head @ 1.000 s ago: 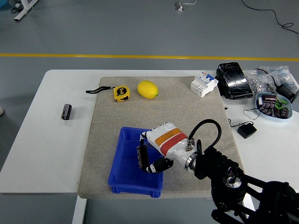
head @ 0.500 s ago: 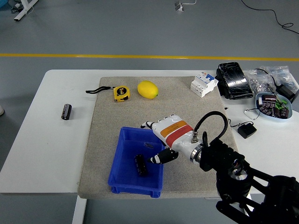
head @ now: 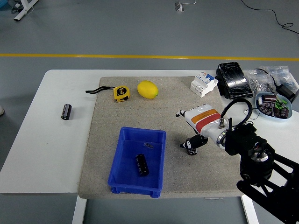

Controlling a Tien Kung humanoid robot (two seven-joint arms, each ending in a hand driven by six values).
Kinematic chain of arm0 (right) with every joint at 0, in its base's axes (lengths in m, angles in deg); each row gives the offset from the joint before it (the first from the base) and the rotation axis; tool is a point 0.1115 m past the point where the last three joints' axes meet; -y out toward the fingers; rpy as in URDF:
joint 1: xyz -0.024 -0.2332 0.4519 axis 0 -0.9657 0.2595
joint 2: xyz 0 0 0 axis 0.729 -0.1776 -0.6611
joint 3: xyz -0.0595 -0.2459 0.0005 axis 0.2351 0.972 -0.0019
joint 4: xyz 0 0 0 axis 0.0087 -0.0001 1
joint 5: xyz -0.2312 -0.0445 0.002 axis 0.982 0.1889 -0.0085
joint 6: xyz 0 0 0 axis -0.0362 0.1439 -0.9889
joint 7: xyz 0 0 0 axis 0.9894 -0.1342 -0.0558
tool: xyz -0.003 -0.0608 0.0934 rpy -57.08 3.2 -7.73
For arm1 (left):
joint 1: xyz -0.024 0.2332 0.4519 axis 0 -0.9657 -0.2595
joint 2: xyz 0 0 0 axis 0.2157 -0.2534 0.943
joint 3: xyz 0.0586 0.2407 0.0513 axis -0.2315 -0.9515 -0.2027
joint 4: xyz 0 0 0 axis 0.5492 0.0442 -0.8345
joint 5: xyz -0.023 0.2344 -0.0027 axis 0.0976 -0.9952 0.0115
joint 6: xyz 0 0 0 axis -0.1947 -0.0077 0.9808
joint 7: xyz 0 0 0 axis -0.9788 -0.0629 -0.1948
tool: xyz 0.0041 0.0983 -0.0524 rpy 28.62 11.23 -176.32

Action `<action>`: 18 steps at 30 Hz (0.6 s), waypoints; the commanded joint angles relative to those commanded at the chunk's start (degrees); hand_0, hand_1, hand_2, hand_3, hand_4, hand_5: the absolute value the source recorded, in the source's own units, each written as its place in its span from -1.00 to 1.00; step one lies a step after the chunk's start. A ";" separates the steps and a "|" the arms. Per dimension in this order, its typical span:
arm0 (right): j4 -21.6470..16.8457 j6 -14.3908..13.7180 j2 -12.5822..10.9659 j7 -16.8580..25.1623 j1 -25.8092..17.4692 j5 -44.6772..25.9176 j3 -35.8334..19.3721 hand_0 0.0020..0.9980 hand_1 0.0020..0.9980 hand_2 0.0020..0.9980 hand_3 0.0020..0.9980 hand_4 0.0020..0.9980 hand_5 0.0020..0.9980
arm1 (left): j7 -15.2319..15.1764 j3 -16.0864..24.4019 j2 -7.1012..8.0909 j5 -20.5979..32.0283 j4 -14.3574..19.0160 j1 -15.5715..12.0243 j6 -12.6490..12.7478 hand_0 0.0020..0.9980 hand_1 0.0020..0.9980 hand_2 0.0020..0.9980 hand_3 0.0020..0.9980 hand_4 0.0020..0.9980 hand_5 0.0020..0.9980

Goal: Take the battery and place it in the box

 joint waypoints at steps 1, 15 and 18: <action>0.39 0.10 -0.11 0.15 0.13 0.00 0.31 -0.78 -0.76 -0.54 0.52 1.00 -0.13 | -0.03 -0.04 -0.01 -0.03 0.02 -0.02 -0.02 0.39 0.34 0.45 0.26 0.30 0.33; 6.13 2.24 -0.12 -0.14 2.49 -1.63 3.36 -0.78 -0.77 -0.56 0.49 1.00 -0.13 | -0.36 -0.51 -0.40 0.51 0.08 0.49 0.04 0.39 0.34 0.45 0.26 0.30 0.33; 6.40 2.59 -0.07 -0.29 2.33 -1.81 3.39 -0.78 -0.77 -0.56 0.49 1.00 -0.13 | -0.42 -0.58 -0.43 0.66 0.08 0.47 0.08 0.39 0.34 0.45 0.26 0.30 0.33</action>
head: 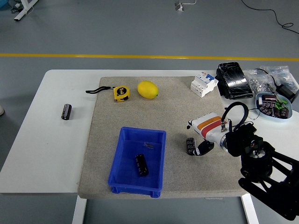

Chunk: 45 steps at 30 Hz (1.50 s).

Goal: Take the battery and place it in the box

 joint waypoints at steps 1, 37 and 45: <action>0.03 0.03 0.05 -0.03 -0.09 -0.03 -0.02 -0.78 -0.77 -0.56 0.47 1.00 -0.12 | -0.02 -0.03 0.00 0.04 0.00 -0.03 0.00 0.39 0.34 0.45 0.26 0.30 0.33; 3.76 -3.67 1.41 0.45 -1.05 -1.49 0.53 -0.79 -0.79 -0.60 0.10 1.00 -0.13 | 0.13 0.13 0.00 -0.52 0.09 0.02 -0.31 0.39 0.34 0.46 0.27 0.30 0.33; 3.85 -4.06 1.44 0.44 -1.11 -1.51 0.53 -0.80 -0.79 -0.62 0.01 1.00 -0.13 | 0.12 0.23 -0.02 -0.72 0.08 0.04 -0.35 0.39 0.34 0.46 0.27 0.31 0.33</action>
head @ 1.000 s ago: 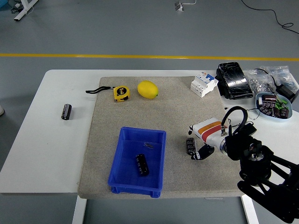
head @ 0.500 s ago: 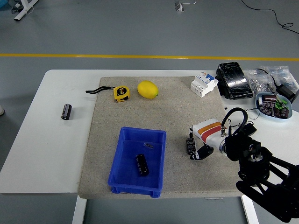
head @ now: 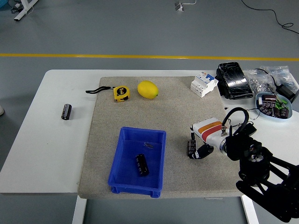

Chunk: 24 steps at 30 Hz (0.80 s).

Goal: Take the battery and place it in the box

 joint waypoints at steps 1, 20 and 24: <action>0.04 -0.12 0.00 0.03 0.00 -0.01 0.00 -0.80 -0.79 -0.62 0.01 1.00 -0.13 | 0.00 0.02 -0.01 -0.03 0.00 0.00 0.00 0.39 0.34 0.46 0.27 0.31 0.33; -0.57 -2.50 0.06 0.10 -0.17 0.45 -0.16 -0.83 -0.83 -0.65 -0.04 1.00 -0.18 | 0.13 0.07 -0.02 -0.15 0.03 -0.42 0.06 0.39 0.34 0.46 0.27 0.31 0.34; -1.45 -2.56 -0.04 0.00 -0.18 0.72 -0.92 -0.83 -0.83 -0.66 -0.04 1.00 -0.20 | 0.19 0.12 0.04 -0.25 0.02 -0.52 0.05 0.39 0.34 0.46 0.27 0.31 0.34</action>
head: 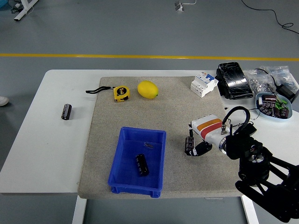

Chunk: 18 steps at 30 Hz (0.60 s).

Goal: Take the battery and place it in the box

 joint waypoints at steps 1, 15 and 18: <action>-0.32 0.03 -0.05 -0.01 0.01 0.08 -0.29 -0.83 -0.83 -0.66 -0.04 1.00 -0.20 | 0.03 0.04 0.01 -0.08 -0.01 -0.01 -0.01 0.39 0.34 0.46 0.27 0.31 0.34; -13.64 -0.76 -0.47 0.13 -1.06 2.60 -7.23 -0.83 -0.84 -0.66 -0.04 1.00 -0.21 | -0.12 -0.16 0.23 0.13 -0.09 0.49 0.20 0.39 0.34 0.45 0.27 0.31 0.34; -16.77 -1.23 -0.30 0.36 -1.37 2.54 -6.54 -0.83 -0.84 -0.66 -0.02 1.00 -0.25 | -0.17 -0.21 0.22 0.26 -0.11 0.52 0.26 0.39 0.33 0.45 0.27 0.30 0.33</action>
